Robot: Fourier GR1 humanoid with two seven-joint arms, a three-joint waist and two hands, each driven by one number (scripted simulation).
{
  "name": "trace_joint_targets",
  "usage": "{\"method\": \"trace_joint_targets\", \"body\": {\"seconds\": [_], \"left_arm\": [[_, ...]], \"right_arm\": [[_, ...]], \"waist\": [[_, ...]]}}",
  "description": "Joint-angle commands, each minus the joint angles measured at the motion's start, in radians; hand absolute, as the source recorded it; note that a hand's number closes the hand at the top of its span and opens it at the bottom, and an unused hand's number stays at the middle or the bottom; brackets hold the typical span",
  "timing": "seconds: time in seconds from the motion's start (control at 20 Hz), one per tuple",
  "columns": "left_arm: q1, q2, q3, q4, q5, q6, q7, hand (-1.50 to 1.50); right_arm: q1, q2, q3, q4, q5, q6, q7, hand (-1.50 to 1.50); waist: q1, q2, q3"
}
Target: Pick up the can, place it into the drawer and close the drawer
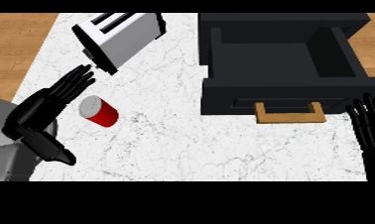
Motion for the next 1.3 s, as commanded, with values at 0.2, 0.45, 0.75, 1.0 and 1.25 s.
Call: {"method": "trace_joint_targets", "body": {"seconds": [0.2, 0.45, 0.75, 1.0, 1.25], "left_arm": [[-0.083, -0.008, 0.000, 0.230, -0.159, 0.055, -0.202, -1.50], [-0.098, 0.063, 0.014, 0.345, -0.196, 0.011, -0.290, -1.50], [-0.144, 0.106, -0.010, 0.545, -0.278, 0.021, -0.480, -1.50], [-0.172, 0.145, -0.031, 0.686, -0.329, 0.041, -0.611, -1.50], [-0.193, 0.135, -0.054, 0.798, -0.361, 0.090, -0.675, -1.50]], "right_arm": [[-0.051, -0.028, -0.058, 0.015, -0.032, 0.014, 0.031, -1.50], [0.032, 0.020, -0.013, 0.017, 0.018, 0.028, -0.044, -1.50], [-0.042, 0.040, 0.018, 0.042, 0.059, -0.008, -0.030, -1.50], [-0.116, -0.018, -0.047, 0.053, -0.002, 0.009, 0.034, -1.50], [-0.035, -0.009, -0.061, 0.029, -0.022, 0.038, -0.002, -1.50]], "waist": [[-0.001, 0.000, 0.000], [-0.001, -0.001, 0.000], [-0.003, 0.001, -0.001], [-0.006, 0.005, -0.002], [-0.011, 0.004, -0.002]]}}
